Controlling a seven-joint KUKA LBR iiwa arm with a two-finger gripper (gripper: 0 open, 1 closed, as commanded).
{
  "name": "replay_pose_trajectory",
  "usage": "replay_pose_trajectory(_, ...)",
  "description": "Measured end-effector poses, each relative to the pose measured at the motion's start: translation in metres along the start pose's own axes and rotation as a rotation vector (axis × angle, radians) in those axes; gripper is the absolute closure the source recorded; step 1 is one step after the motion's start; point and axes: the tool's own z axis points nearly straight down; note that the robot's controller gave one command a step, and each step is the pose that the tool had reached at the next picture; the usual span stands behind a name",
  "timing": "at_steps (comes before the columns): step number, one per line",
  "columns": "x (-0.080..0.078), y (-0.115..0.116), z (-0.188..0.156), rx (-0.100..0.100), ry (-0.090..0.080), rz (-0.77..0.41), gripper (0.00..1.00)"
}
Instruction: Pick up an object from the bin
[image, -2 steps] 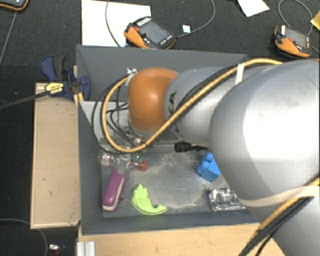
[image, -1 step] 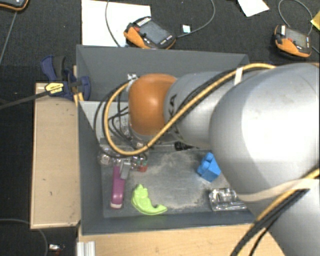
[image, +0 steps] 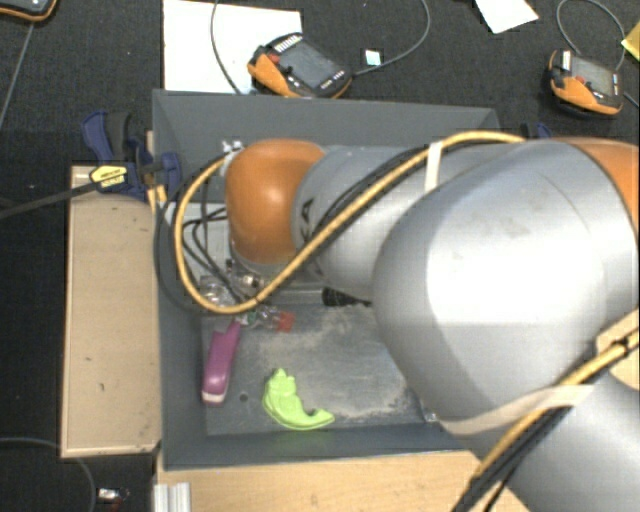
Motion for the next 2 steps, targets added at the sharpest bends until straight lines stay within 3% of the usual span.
replay_pose_trajectory(1, 0.0, 0.0, 0.0, 0.0, 0.0, 0.001, 1.0)
replay_pose_trajectory(2, -0.003, 0.001, -0.044, -0.003, -0.004, 0.001, 1.0)
